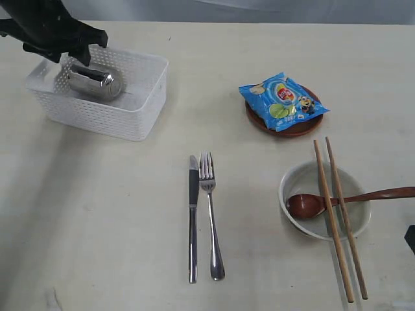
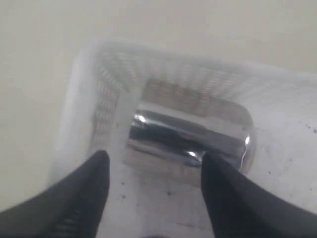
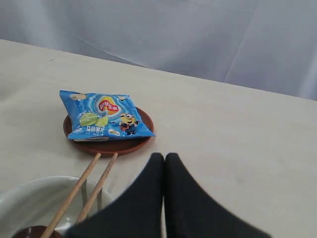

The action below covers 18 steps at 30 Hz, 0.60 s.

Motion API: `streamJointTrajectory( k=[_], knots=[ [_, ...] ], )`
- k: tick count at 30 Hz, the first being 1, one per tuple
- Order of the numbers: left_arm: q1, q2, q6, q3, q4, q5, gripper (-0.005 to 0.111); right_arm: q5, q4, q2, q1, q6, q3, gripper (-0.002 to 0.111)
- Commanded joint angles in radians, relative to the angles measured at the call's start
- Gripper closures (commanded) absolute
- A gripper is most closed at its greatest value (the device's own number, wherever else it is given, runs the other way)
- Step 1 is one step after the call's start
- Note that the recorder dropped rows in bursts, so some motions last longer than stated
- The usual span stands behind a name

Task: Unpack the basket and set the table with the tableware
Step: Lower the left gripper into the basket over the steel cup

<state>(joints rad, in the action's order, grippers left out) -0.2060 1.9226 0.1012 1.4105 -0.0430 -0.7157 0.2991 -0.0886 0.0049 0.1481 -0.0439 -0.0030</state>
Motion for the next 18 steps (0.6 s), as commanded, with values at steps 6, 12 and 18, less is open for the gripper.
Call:
streamJointTrajectory(
  k=[6,12,18],
  knots=[
    [0.004,0.000,0.008,-0.060,0.002,0.166,0.053,-0.001,0.000,-0.005,-0.006,0.007,0.003,0.108],
    [0.004,0.070,0.008,-0.062,-0.023,0.178,0.054,-0.001,0.000,-0.005,-0.006,0.007,0.003,0.108],
    [0.010,0.079,0.065,-0.062,-0.076,0.170,0.054,-0.001,0.000,-0.005,-0.006,0.007,0.003,0.108]
  ],
)
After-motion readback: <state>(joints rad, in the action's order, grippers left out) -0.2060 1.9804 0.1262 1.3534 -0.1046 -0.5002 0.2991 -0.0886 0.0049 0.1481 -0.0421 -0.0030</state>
